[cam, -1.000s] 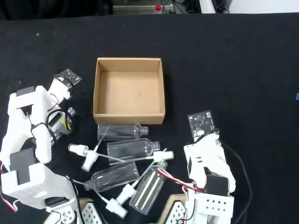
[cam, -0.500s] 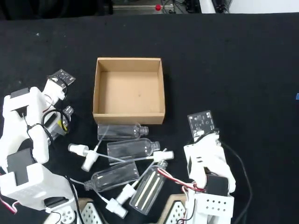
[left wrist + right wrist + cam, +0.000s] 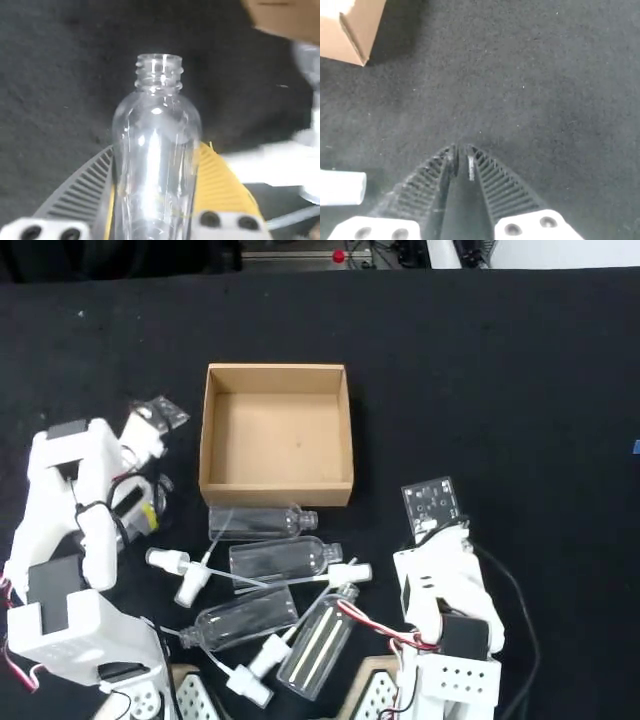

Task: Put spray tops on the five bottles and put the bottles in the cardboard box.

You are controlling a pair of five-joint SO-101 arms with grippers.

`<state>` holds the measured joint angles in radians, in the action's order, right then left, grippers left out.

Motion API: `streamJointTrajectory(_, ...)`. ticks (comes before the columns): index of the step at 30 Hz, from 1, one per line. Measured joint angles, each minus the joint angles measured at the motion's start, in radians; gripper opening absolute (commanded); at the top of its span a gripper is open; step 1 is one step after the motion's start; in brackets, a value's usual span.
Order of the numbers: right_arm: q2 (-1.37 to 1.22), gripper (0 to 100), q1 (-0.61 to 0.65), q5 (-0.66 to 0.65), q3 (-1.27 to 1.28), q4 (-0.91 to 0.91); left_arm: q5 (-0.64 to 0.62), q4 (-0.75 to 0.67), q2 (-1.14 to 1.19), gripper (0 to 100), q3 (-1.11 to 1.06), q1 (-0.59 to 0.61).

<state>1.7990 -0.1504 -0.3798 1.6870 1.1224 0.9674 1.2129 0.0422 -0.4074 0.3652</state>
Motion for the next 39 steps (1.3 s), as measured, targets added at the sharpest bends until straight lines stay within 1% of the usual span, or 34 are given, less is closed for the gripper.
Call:
streamJointTrajectory(5, 0.000, 1.5, 0.000, 0.000, 0.000, 0.000, -0.186, 0.207, -0.015, 3, 0.184, 0.023)
streamJointTrajectory(8, 0.000, 1.6, 0.000, -0.017, -0.002, 0.000, -0.252, 0.330, -0.092, 3, 0.259, 0.097)
streamJointTrajectory(11, 0.000, 1.6, 0.000, -0.066, -0.072, 0.029, -0.264, 0.377, -0.210, 3, 0.267, 0.207)
streamJointTrajectory(15, 0.000, 1.6, 0.000, -0.117, -0.242, 0.072, -0.265, 0.381, -0.397, 3, 0.193, 0.381)
streamJointTrajectory(16, 0.000, 1.6, 0.000, -0.126, -0.287, 0.083, -0.267, 0.362, -0.443, 3, 0.161, 0.428)
streamJointTrajectory(18, 0.000, 1.6, 0.000, -0.133, -0.379, 0.095, -0.267, 0.301, -0.522, 3, 0.075, 0.528)
streamJointTrajectory(20, 0.000, 1.6, 0.003, -0.137, -0.473, 0.097, -0.267, 0.203, -0.574, 3, -0.032, 0.615)
streamJointTrajectory(21, -0.005, 1.6, 0.025, -0.138, -0.520, 0.100, -0.267, 0.150, -0.588, 3, -0.084, 0.654)
streamJointTrajectory(25, -0.206, 1.6, 0.192, -0.133, -0.712, 0.143, -0.265, -0.057, -0.595, 3, -0.247, 0.792)
streamJointTrajectory(27, -0.347, 1.6, 0.296, -0.094, -0.813, 0.167, -0.262, -0.121, -0.595, 3, -0.279, 0.836)
streamJointTrajectory(30, -0.572, 1.6, 0.479, -0.023, -0.961, 0.198, -0.265, -0.170, -0.571, 3, -0.285, 0.884)
streamJointTrajectory(34, -0.859, 2.6, 0.735, 0.058, -1.108, 0.206, -0.270, -0.238, -0.483, 3, -0.275, 0.939)
streamJointTrajectory(37, -1.048, 10.3, 0.898, 0.104, -1.181, 0.206, -0.270, -0.259, -0.377, 3, -0.207, 0.985)
streamJointTrajectory(39, -1.168, 15.8, 0.979, 0.117, -1.226, 0.192, -0.270, -0.259, -0.295, 3, -0.143, 1.011)
